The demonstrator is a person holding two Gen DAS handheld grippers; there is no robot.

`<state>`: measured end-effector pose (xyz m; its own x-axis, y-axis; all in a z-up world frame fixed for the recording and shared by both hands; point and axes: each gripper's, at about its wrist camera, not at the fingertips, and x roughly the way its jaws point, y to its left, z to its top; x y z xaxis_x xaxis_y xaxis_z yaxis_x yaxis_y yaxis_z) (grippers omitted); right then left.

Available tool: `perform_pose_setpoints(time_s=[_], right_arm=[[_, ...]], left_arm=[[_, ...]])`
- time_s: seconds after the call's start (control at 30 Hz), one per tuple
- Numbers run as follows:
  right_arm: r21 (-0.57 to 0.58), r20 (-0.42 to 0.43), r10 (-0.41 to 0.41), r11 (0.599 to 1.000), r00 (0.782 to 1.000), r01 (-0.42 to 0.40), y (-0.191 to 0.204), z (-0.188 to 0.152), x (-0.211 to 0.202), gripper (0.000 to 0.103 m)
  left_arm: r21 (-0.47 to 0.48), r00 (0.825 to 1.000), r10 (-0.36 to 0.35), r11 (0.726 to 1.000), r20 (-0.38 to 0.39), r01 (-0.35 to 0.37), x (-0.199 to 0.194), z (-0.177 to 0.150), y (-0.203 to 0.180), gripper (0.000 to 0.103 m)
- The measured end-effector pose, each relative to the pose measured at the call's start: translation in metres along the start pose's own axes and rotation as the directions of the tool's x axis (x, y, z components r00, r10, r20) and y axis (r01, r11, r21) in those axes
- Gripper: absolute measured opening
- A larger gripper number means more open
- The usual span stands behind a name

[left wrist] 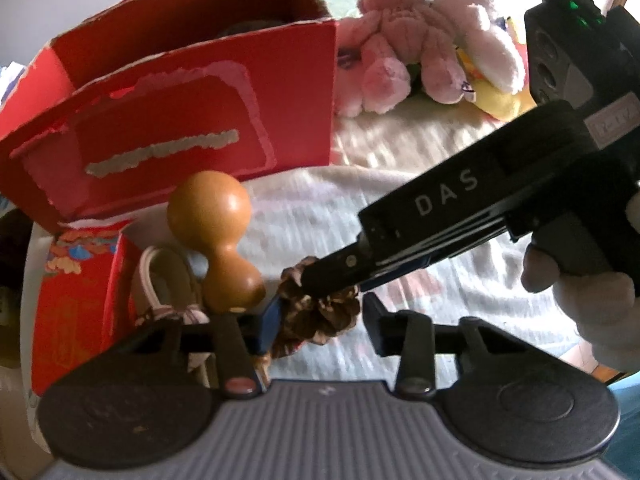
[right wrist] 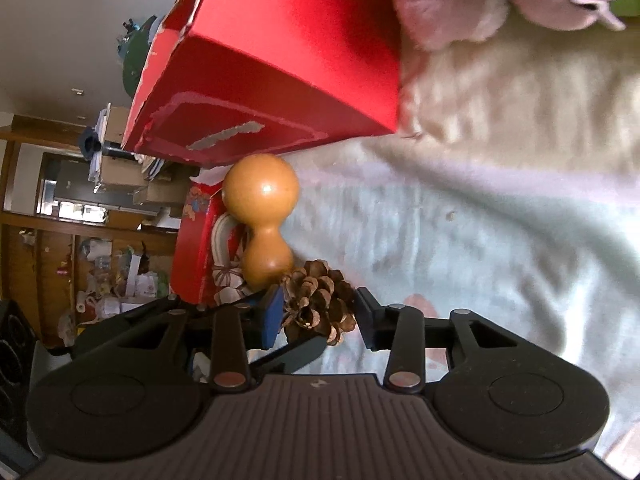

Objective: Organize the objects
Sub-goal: 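Lift the pine cone with the right gripper and carry it over the box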

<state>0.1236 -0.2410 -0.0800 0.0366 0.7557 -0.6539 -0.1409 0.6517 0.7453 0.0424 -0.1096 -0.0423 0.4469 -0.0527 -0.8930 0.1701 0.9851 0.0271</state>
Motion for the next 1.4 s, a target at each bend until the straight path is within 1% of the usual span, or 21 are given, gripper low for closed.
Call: perform_pose_setpoints(time_s=[0.03,0.23,0.27,0.3,0.33,0.47,0.5,0.57,0.67,0.77,0.9,1.03,1.1,1.2,1.27,1.4], right_arm=[[0.002,0.005,-0.005,1.000,1.000,0.005,-0.001,-0.001,-0.003,0.040],[0.008,0.068,-0.051,0.999,0.996,0.050,0.000,-0.007,-0.025,0.039],[0.010,0.079,-0.057,0.998,0.995,0.056,0.001,-0.008,-0.029,0.036],[0.013,0.093,-0.056,0.998,0.994,0.055,0.003,-0.008,-0.034,0.036],[0.014,0.109,-0.054,0.999,0.993,0.053,0.006,-0.008,-0.039,0.036],[0.008,0.182,-0.090,0.996,0.979,0.090,0.016,-0.007,-0.054,0.036],[0.005,0.200,-0.098,0.995,0.975,0.099,0.019,-0.007,-0.057,0.036],[0.014,0.232,-0.104,0.994,0.967,0.104,0.024,-0.007,-0.064,0.036],[0.032,0.279,-0.106,0.994,0.955,0.101,0.036,-0.007,-0.074,0.036],[0.013,0.333,-0.109,0.994,0.937,0.111,0.055,-0.002,-0.083,0.036],[-0.038,0.401,-0.110,0.990,0.910,0.136,0.087,0.012,-0.092,0.036],[-0.104,0.440,-0.113,0.979,0.891,0.175,0.119,0.034,-0.090,0.036],[-0.128,0.447,-0.125,0.971,0.886,0.202,0.132,0.047,-0.088,0.036],[-0.173,0.451,-0.174,0.945,0.875,0.277,0.151,0.068,-0.074,0.036],[-0.195,0.441,-0.210,0.926,0.873,0.322,0.157,0.082,-0.063,0.036],[-0.199,0.378,-0.288,0.903,0.880,0.381,0.156,0.106,-0.038,0.036]], left_arm=[[0.004,1.000,-0.007,1.000,-0.001,0.007,0.000,0.001,-0.001,0.037],[0.050,0.998,-0.060,0.997,0.017,0.059,-0.004,0.008,-0.014,0.035],[0.063,0.997,-0.071,0.996,0.025,0.070,-0.005,0.010,-0.017,0.033],[0.077,0.995,-0.093,0.993,0.033,0.091,-0.007,0.013,-0.019,0.024],[0.089,0.993,-0.114,0.990,0.042,0.110,-0.011,0.017,-0.022,0.025],[0.161,0.988,-0.123,0.981,0.091,0.107,-0.021,0.029,-0.032,0.025],[0.189,0.984,-0.146,0.974,0.100,0.125,-0.023,0.032,-0.031,0.025],[0.202,0.978,-0.173,0.968,0.119,0.147,-0.028,0.037,-0.029,0.025],[0.221,0.962,-0.227,0.956,0.150,0.191,-0.038,0.044,-0.023,0.025],[0.254,0.945,-0.267,0.943,0.187,0.216,-0.052,0.053,-0.016,0.025],[0.289,0.914,-0.324,0.924,0.244,0.250,-0.076,0.068,0.002,0.025],[0.321,0.881,-0.366,0.908,0.301,0.268,-0.097,0.086,0.028,0.025],[0.329,0.867,-0.383,0.903,0.320,0.277,-0.102,0.096,0.044,0.025],[0.328,0.853,-0.400,0.898,0.335,0.292,-0.104,0.109,0.064,0.025],[0.317,0.849,-0.412,0.896,0.332,0.311,-0.097,0.119,0.077,0.025],[0.265,0.841,-0.448,0.887,0.302,0.378,-0.075,0.128,0.100,0.025]])
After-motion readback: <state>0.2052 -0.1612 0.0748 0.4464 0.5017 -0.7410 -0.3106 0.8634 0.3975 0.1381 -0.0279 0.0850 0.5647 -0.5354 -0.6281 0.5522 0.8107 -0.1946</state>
